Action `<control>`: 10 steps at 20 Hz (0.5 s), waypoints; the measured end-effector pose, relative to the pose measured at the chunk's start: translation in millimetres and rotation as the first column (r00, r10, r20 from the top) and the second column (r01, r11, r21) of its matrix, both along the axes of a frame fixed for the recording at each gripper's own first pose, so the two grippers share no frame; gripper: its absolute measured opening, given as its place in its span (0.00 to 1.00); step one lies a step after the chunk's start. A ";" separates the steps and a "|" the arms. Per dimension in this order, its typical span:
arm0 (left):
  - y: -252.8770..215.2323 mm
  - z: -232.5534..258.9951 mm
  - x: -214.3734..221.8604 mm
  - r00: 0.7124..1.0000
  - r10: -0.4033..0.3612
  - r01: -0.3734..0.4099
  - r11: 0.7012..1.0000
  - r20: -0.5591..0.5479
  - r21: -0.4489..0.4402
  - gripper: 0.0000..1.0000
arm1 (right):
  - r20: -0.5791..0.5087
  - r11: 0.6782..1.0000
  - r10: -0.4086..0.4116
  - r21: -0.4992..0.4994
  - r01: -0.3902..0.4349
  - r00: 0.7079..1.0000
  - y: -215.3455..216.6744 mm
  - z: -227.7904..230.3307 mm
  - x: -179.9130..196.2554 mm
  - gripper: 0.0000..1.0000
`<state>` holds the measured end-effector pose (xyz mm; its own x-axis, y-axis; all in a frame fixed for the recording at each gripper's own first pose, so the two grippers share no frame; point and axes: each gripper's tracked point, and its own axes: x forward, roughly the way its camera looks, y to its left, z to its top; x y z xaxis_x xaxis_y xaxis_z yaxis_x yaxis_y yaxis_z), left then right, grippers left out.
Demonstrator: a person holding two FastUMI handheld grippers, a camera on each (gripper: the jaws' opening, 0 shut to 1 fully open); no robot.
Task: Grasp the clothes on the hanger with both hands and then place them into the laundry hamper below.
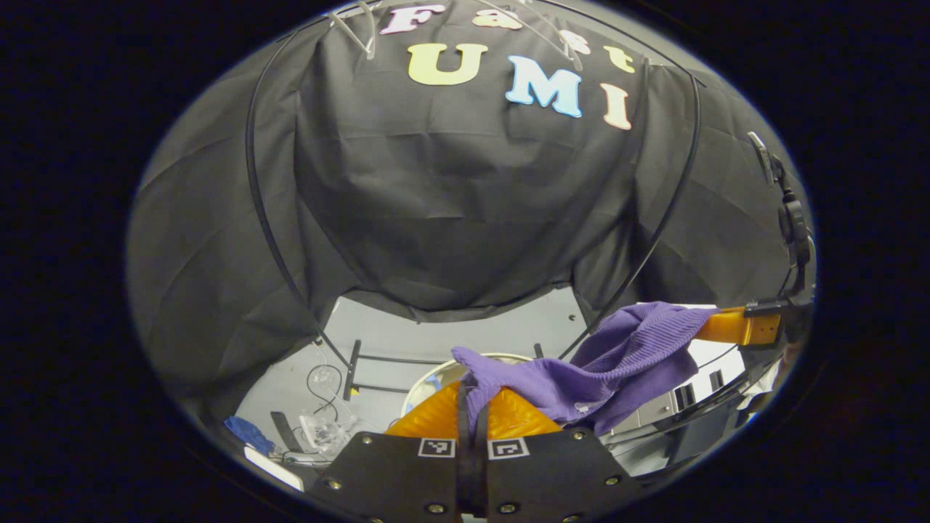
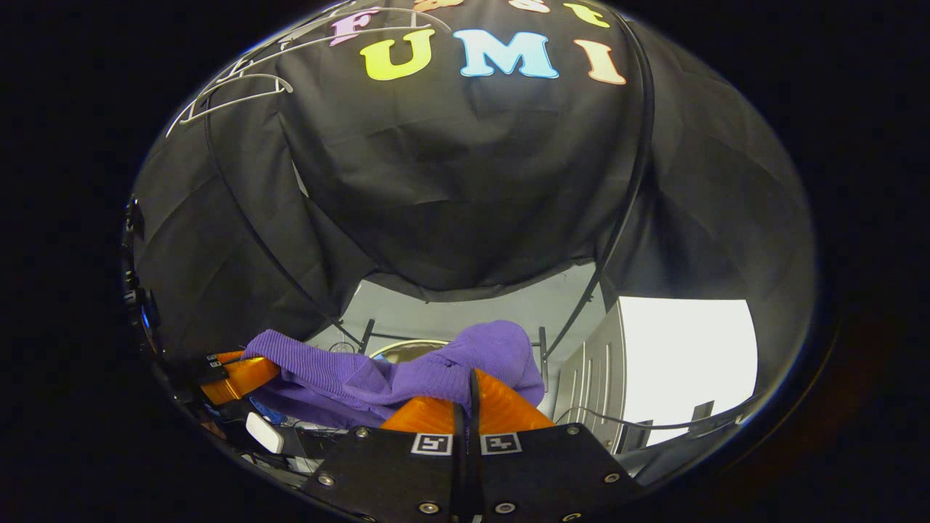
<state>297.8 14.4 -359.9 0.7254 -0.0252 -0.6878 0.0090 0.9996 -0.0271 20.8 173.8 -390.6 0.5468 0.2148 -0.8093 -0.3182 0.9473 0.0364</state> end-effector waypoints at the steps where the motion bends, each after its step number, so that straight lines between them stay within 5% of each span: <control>1: -0.1 0.5 2.4 1.000 -0.008 0.008 1.000 0.001 0.000 0.01 | -0.002 1.000 -0.005 -0.005 0.005 1.000 -2.3 0.0 -2.6 0.00; 10: -2.0 -4.3 -5.7 0.999 -0.037 0.038 0.999 -0.019 0.027 0.01 | -0.023 0.999 -0.040 -0.025 0.039 0.999 -3.4 -2.7 -6.2 0.01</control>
